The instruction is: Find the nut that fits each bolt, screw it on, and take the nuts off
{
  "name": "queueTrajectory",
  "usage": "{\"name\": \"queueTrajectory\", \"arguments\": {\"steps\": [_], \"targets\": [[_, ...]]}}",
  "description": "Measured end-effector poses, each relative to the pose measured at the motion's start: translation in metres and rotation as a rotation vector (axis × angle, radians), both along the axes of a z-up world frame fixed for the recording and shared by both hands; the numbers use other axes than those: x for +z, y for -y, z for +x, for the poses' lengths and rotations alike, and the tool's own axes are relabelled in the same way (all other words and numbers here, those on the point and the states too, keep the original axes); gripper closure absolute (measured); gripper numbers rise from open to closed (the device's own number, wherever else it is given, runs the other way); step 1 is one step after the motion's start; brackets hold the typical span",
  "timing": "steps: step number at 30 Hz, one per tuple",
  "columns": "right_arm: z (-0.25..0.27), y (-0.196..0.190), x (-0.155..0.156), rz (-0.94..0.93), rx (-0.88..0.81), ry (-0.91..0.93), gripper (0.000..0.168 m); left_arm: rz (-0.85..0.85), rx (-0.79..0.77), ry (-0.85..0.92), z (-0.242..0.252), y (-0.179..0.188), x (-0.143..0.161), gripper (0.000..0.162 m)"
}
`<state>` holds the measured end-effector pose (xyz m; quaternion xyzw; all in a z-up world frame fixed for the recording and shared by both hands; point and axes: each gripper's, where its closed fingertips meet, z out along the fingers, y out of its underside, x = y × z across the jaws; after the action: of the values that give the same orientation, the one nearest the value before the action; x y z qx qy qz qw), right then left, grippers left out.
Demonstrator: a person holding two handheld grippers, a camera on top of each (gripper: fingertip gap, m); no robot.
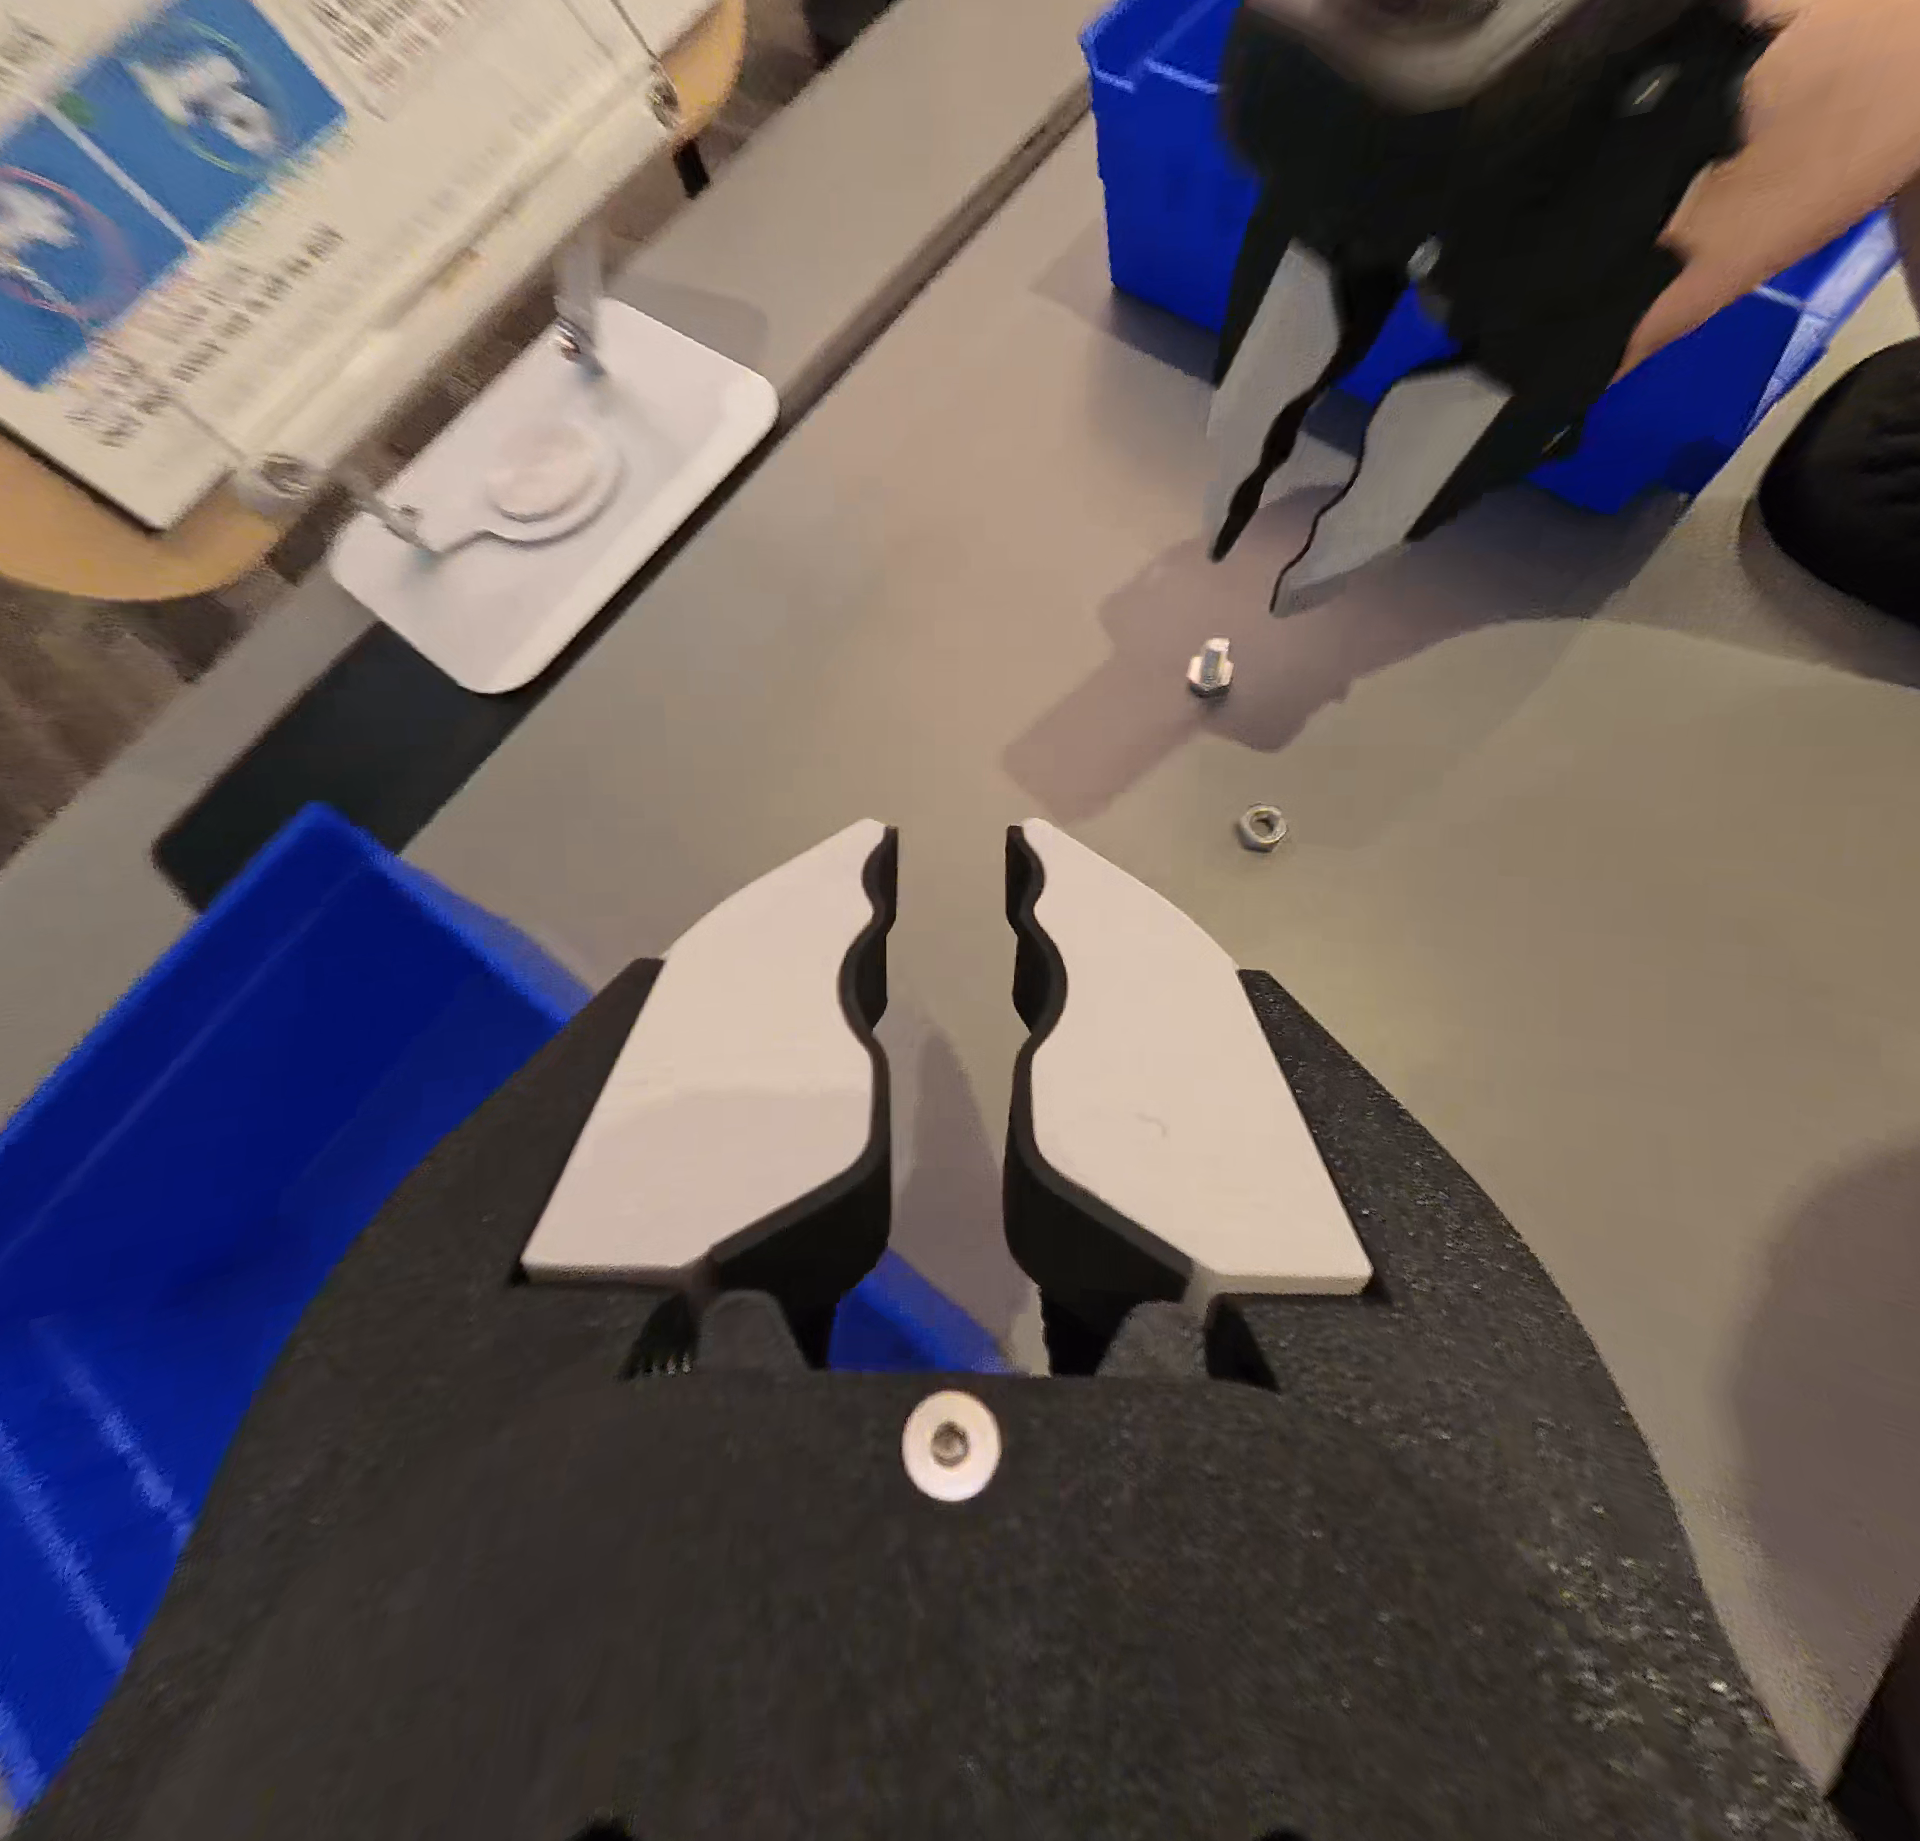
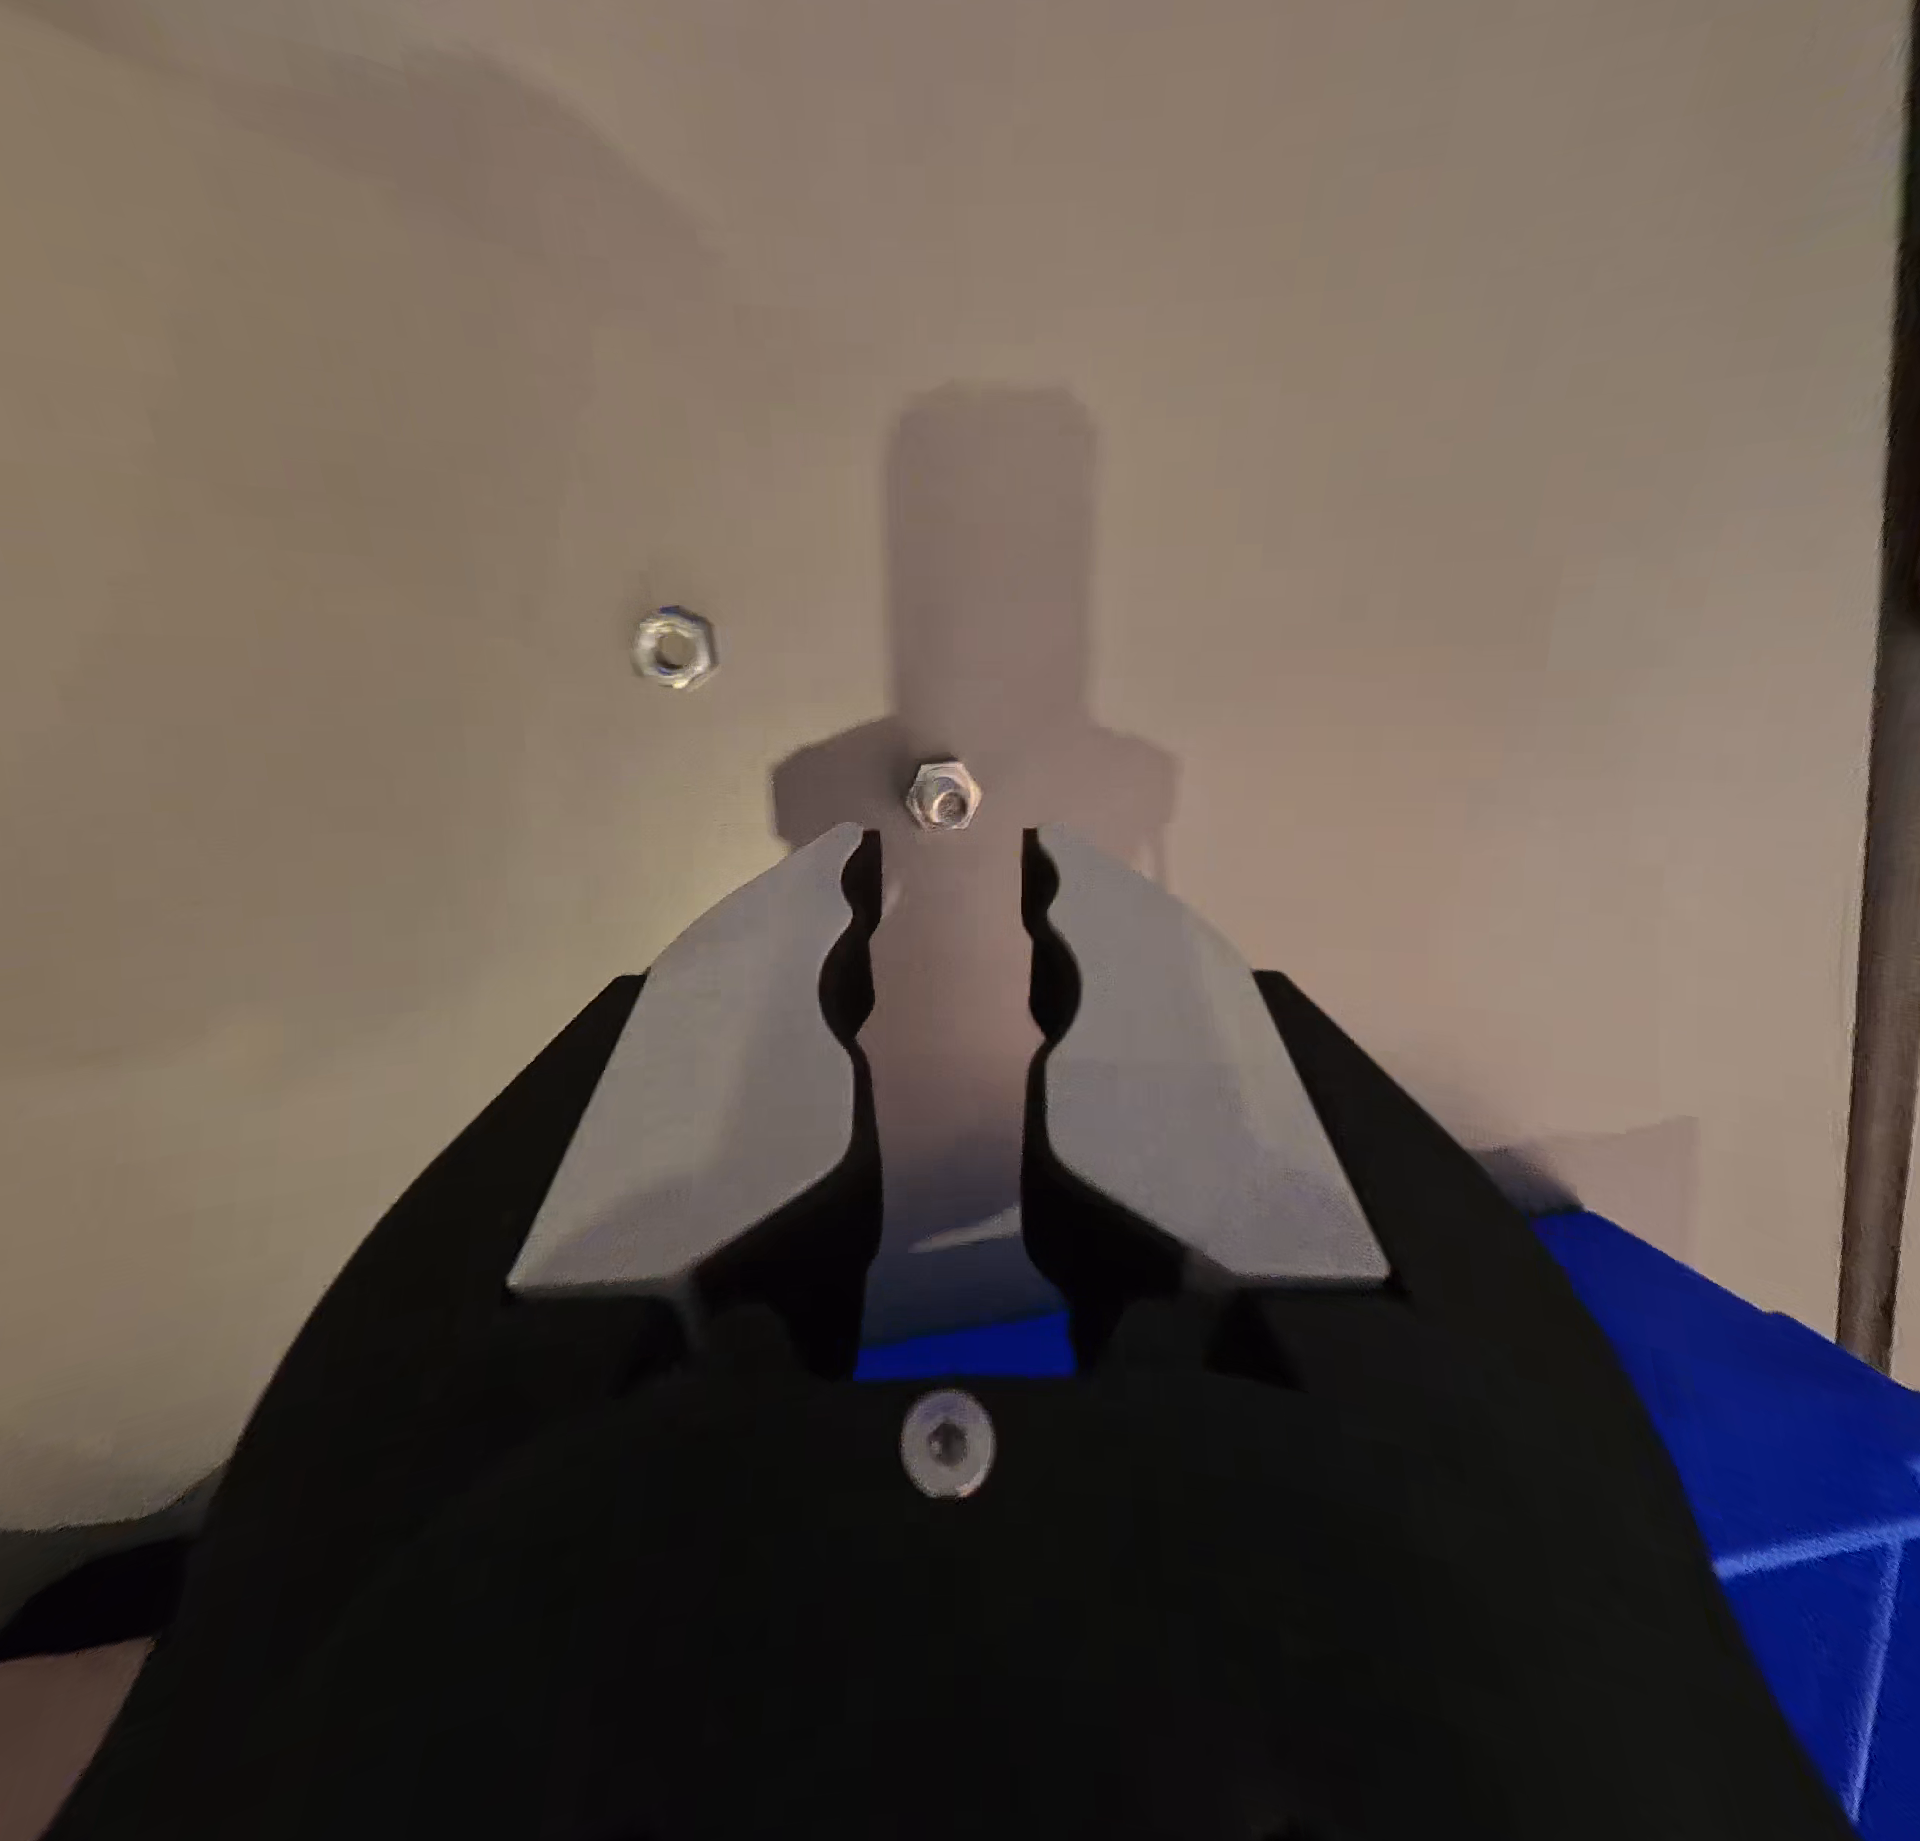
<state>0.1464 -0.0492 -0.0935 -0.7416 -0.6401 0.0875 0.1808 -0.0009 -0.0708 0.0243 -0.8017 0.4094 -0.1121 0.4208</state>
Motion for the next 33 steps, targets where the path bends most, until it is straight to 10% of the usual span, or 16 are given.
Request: {"name": "queueTrajectory", "arguments": {"steps": [15,33], "targets": [[-0.002,-0.008,-0.049,-0.034,-0.060,0.189,0.150,0.099,0.071,0.082,-0.066,0.053,0.039,0.140],[0.002,-0.006,-0.046,-0.083,-0.062,0.171,0.157,0.104,-0.055,0.310,-0.021,0.056,0.046,0.136]]}}
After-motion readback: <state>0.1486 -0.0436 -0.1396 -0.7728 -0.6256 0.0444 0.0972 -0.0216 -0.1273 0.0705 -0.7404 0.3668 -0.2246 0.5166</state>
